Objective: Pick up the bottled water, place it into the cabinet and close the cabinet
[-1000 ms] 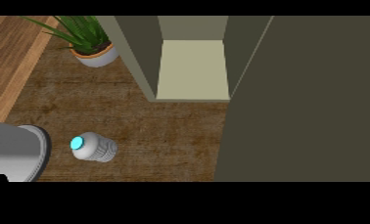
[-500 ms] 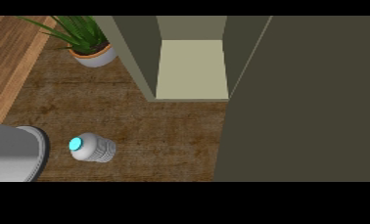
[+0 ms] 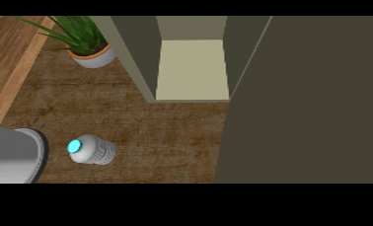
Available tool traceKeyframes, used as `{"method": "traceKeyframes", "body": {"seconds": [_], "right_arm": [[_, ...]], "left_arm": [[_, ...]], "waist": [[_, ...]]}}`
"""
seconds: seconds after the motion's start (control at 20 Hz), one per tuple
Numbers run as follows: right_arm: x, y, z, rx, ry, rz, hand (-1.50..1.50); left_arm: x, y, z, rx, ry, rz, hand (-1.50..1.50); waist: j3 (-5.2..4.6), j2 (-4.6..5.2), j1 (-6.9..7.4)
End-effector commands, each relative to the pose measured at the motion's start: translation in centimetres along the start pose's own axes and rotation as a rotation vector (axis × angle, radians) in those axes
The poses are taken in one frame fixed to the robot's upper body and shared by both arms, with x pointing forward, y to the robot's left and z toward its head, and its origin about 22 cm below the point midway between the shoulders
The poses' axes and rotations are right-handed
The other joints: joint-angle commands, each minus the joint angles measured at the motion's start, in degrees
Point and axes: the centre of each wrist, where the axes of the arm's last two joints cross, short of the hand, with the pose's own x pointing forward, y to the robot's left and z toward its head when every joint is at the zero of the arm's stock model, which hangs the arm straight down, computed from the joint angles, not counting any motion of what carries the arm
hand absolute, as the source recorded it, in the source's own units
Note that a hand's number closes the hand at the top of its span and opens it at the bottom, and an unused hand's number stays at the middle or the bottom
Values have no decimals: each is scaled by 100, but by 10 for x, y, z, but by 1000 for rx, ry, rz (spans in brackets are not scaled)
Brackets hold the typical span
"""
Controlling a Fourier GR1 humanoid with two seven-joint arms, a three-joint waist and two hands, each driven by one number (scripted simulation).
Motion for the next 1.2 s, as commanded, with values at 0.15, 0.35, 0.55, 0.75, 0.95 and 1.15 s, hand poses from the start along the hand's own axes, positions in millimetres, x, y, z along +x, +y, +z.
{"method": "traceKeyframes", "body": {"seconds": [0.15, 0.35, 0.55, 0.75, 0.95, 1.15], "right_arm": [[20, 1, 15, -25, -43, 107, -150], [29, 2, 20, -22, -30, 96, -150], [24, 13, 18, -17, -31, 89, -150], [20, 7, 4, -33, -31, 101, -150], [24, 5, 20, -21, -38, 103, -150], [22, 16, 3, -40, -35, 79, -150]], "left_arm": [[-2, 0, -19, 59, -13, -3, -150], [-19, -11, -25, 73, -7, -20, -150], [-28, -12, -47, 83, 15, -28, -150], [-55, -25, -55, 120, 22, -65, -150], [-70, -26, -55, 125, 47, -99, -150], [-83, -22, -74, 100, 77, -115, -150]], "waist": [[-3, -10, -6], [-4, -10, -18], [-13, -24, -9], [-18, -13, 47], [-14, -35, 0], [-24, -26, 56]]}}
